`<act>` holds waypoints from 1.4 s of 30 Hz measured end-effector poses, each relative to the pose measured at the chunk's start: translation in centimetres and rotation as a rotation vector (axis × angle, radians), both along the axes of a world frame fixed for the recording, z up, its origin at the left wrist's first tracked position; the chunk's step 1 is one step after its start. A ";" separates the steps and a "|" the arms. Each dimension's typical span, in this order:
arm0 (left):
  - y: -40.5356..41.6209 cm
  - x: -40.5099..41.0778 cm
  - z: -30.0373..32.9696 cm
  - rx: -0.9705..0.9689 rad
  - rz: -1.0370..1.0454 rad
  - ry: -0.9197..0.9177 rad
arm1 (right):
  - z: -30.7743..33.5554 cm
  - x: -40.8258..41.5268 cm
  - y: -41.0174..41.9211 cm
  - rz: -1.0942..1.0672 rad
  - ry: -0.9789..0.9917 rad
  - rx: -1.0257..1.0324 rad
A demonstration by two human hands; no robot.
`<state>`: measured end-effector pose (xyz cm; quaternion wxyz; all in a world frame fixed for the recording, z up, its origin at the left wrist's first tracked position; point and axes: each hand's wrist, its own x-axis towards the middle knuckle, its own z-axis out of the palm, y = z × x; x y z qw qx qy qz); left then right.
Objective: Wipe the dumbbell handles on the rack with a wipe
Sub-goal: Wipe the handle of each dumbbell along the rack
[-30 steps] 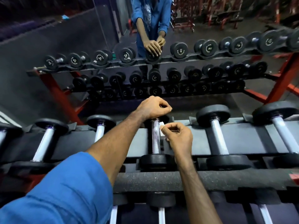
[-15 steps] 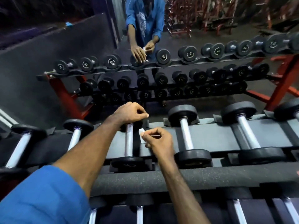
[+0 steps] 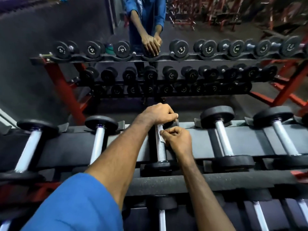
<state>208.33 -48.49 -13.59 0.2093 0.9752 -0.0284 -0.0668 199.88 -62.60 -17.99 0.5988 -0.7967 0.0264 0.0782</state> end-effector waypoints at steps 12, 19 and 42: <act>-0.1 0.0 0.5 -0.122 -0.064 0.074 | 1.5 -1.0 0.7 0.025 -0.175 -0.192; 0.1 -0.5 0.4 -0.153 -0.007 0.031 | -0.1 -3.3 -1.0 0.121 -0.282 -0.337; -0.5 -0.7 0.9 -0.052 0.040 0.047 | -1.6 -2.4 -2.6 0.163 -0.007 0.062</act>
